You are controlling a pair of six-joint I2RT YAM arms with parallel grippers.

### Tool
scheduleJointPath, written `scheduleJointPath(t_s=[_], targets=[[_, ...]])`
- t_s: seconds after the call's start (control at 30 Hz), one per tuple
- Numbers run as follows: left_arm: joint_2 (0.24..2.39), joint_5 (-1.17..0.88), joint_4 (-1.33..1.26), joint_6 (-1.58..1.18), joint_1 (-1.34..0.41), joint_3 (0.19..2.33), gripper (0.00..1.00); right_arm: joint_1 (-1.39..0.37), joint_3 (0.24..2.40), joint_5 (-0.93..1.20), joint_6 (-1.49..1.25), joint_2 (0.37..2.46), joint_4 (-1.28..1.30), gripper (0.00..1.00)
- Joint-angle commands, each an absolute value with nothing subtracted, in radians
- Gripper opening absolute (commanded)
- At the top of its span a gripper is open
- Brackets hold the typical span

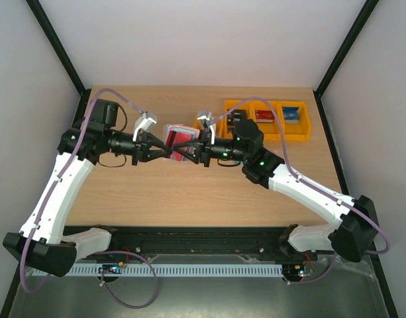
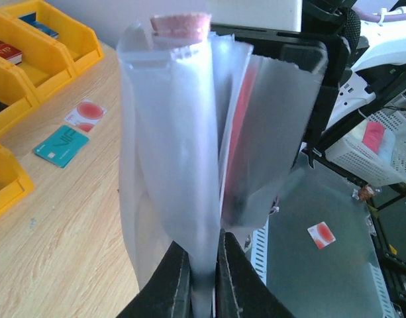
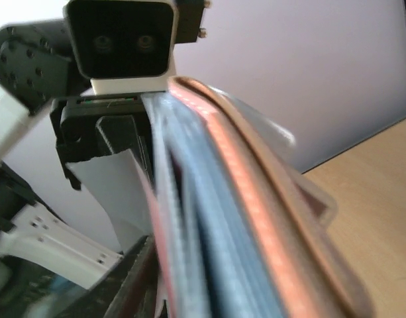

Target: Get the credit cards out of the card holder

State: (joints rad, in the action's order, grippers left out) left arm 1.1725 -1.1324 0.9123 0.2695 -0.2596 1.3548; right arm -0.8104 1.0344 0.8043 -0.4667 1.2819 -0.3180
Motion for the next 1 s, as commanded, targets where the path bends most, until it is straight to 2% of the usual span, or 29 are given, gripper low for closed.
scheduleJointPath(t_s=[0.0,0.1,0.3,0.37,0.53,0.63,0.67,0.83,0.97], targets=[[1.182,-1.173,1.007,0.372,-0.249,1.414,0.02,-0.79,1.023,0.781,-0.408,1.202,-0.301,0.41],[1.186,-1.199,1.063,0.424,-0.241,1.447,0.02,-0.78,1.004,0.763,-0.394,1.171,-0.29,0.5],[1.187,-1.246,1.108,0.483,-0.239,1.456,0.02,-0.778,0.982,0.821,-0.447,1.19,-0.364,0.5],[1.188,-1.25,1.101,0.48,-0.238,1.455,0.02,-0.779,0.992,0.869,-0.485,1.212,-0.415,0.43],[1.182,-1.242,1.081,0.458,-0.23,1.453,0.02,-0.779,1.005,0.937,-0.523,1.253,-0.453,0.15],[1.178,-1.209,1.049,0.425,-0.215,1.446,0.02,-0.778,0.989,0.959,-0.517,1.246,-0.454,0.03],[1.177,-1.201,1.04,0.417,-0.209,1.445,0.02,-0.779,0.986,0.961,-0.504,1.24,-0.444,0.02],[1.168,-1.197,1.053,0.44,-0.186,1.445,0.16,-0.779,0.997,1.013,-0.441,1.218,-0.374,0.02],[1.158,-1.178,1.052,0.443,-0.181,1.432,0.17,-0.779,1.022,1.041,-0.417,1.218,-0.325,0.02]])
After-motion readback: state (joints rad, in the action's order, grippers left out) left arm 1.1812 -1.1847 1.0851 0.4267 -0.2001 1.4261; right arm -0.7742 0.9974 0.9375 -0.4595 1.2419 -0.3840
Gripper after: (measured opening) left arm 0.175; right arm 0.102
